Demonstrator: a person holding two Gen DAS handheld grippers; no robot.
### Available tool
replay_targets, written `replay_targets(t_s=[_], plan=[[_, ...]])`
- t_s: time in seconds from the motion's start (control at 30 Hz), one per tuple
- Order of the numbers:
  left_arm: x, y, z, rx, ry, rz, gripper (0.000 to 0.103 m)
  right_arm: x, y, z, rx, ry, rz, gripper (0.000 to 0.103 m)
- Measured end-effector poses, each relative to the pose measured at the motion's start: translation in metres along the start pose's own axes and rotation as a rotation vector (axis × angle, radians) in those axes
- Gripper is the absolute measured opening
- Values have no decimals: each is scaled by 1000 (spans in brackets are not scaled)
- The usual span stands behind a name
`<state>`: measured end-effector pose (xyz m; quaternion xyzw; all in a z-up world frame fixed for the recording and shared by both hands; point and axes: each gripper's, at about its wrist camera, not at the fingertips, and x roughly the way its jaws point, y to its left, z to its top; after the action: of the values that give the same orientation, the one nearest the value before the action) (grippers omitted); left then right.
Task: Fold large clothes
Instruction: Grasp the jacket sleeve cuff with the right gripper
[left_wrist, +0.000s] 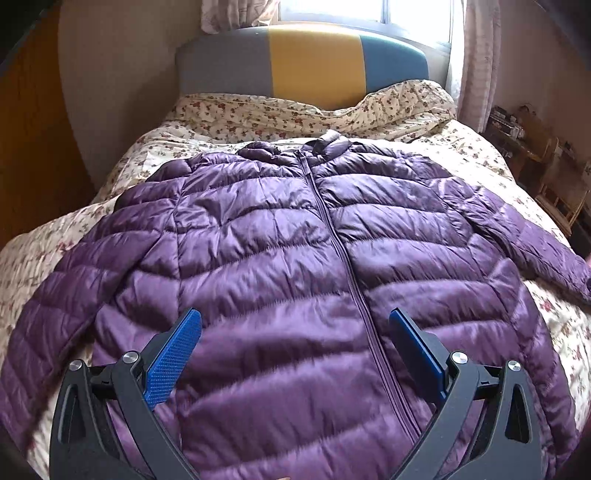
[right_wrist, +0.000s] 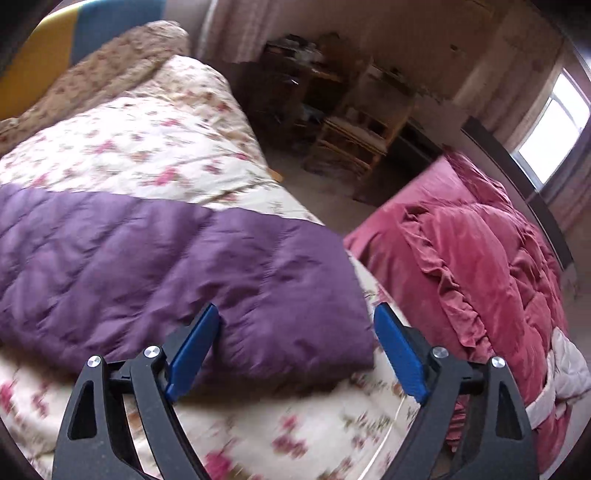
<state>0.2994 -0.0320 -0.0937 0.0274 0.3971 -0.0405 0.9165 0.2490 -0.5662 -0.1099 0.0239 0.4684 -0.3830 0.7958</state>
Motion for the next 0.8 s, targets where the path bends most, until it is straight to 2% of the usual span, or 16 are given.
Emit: replay_targets(t_s=[0.27, 0.4, 0.47, 0.53, 0.6, 0.67, 0.7, 0.8], plan=[[26, 9, 14, -24, 18, 6, 100, 26, 1, -2, 38, 51, 19, 88], [32, 17, 23, -54, 17, -1, 100, 31, -2, -7, 85, 54, 57, 87], [36, 21, 27, -64, 16, 3, 100, 34, -5, -8, 112, 61, 92, 84], [39, 25, 31, -72, 18, 9, 100, 35, -7, -8, 136, 67, 142, 75], [41, 29, 34, -81, 19, 16, 100, 32, -2, -7, 123, 57, 188, 50], [43, 32, 35, -85, 20, 16, 100, 27, 10, -4, 83, 43, 205, 31], [43, 33, 36, -86, 20, 21, 100, 24, 16, -2, 60, 37, 194, 26], [44, 36, 37, -71, 13, 41, 100, 14, 26, 2, 41, 10, 184, 22]])
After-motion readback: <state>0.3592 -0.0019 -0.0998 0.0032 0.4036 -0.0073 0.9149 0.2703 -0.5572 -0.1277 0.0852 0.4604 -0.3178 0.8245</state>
